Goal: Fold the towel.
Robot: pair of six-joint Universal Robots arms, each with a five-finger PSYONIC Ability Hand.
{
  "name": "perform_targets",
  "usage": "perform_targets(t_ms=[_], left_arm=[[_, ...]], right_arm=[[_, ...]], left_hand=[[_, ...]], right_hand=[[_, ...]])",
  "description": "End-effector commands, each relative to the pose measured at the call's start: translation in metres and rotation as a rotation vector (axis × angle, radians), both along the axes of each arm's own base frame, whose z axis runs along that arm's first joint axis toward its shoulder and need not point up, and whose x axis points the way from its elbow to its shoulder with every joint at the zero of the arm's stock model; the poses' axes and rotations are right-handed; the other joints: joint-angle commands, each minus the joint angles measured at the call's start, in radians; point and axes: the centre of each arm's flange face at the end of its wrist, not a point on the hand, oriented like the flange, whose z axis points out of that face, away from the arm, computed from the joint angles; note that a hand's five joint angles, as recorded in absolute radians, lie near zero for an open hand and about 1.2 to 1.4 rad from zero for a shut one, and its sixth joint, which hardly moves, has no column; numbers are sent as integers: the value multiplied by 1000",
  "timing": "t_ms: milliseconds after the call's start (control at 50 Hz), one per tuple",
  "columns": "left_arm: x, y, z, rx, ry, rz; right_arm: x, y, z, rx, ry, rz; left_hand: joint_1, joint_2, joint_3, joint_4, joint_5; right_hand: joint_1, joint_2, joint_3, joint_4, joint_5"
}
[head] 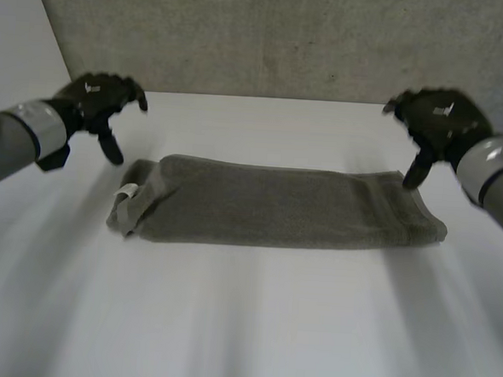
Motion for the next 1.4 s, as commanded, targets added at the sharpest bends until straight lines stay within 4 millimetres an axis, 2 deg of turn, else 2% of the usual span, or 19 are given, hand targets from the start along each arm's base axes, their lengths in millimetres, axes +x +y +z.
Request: perform_targets(t_ms=[20,40,80,120,140,200,240,380,560,640,780,820,960,1000,1020,1060,1120,1260,1400], left_arm=[[7,36,-37,167,-14,7],[8,45,-44,193,-16,7],[7,52,-52,211,-19,2],[5,56,-58,217,-20,-1],[4,59,-63,206,-21,-4],[-1,60,-69,184,-7,-11],[-4,58,-71,181,12,-5],[-7,41,-81,164,68,100],[-8,35,-97,184,50,139],[-7,33,-102,182,45,156],[-5,30,-104,170,37,183],[-3,29,-103,163,36,195],[3,25,-100,157,42,217],[4,25,-99,156,42,219],[5,24,-99,156,44,223],[7,24,-99,156,44,228],[9,24,-97,157,46,233],[9,26,-96,157,47,235],[8,28,-95,157,47,230]], right_arm=[[-8,31,-48,125,121,60],[-8,31,-48,125,121,60],[-10,39,-66,161,167,76],[-10,40,-74,163,178,83],[-9,37,-84,164,182,84],[-10,32,-94,163,181,78],[-16,19,-105,145,176,52],[-28,0,-120,135,171,7],[-38,-15,-138,124,170,-24],[-42,-21,-139,94,166,-36],[-55,-34,-140,67,160,-76],[-56,-35,-142,70,159,-74],[-56,-37,-145,75,161,-72],[-56,-36,-146,81,163,-77],[-56,-36,-146,81,163,-77],[-57,-35,-144,85,164,-83],[-57,-33,-142,83,163,-83],[-55,-27,-132,66,143,-76],[-53,-24,-133,58,140,-68]], left_hand=[[-73,-62,-70,-72,-51],[-73,-62,-70,-72,-51],[-75,-65,-73,-75,-54],[-73,-62,-70,-72,-51],[-70,-59,-67,-70,-48],[-70,-59,-67,-70,-48],[-70,-59,-67,-70,-48],[-64,-53,-61,-64,-42],[-67,-56,-64,-67,-45],[-67,-56,-64,-67,-45],[-67,-56,-64,-67,-45],[-70,-59,-67,-70,-48],[-70,-59,-67,-70,-48],[-70,-59,-67,-70,-48],[-70,-59,-67,-70,-48],[-70,-59,-67,-70,-48],[-70,-59,-67,-70,-48],[-73,-62,-70,-72,-51],[-73,-62,-70,-72,-51]], right_hand=[[-55,-73,-74,-86,-60],[-55,-73,-74,-86,-60],[-55,-73,-74,-86,-60],[-55,-73,-74,-86,-60],[-55,-73,-74,-86,-60],[17,-1,-3,-14,12],[140,122,120,109,135],[202,184,182,170,197],[364,345,344,332,358],[428,410,409,397,423],[830,812,810,798,825],[848,830,828,816,843],[795,777,775,764,790],[606,587,586,574,600],[604,586,585,573,599],[371,352,351,339,365],[253,234,233,221,247],[249,231,229,218,244],[276,257,256,244,270]])
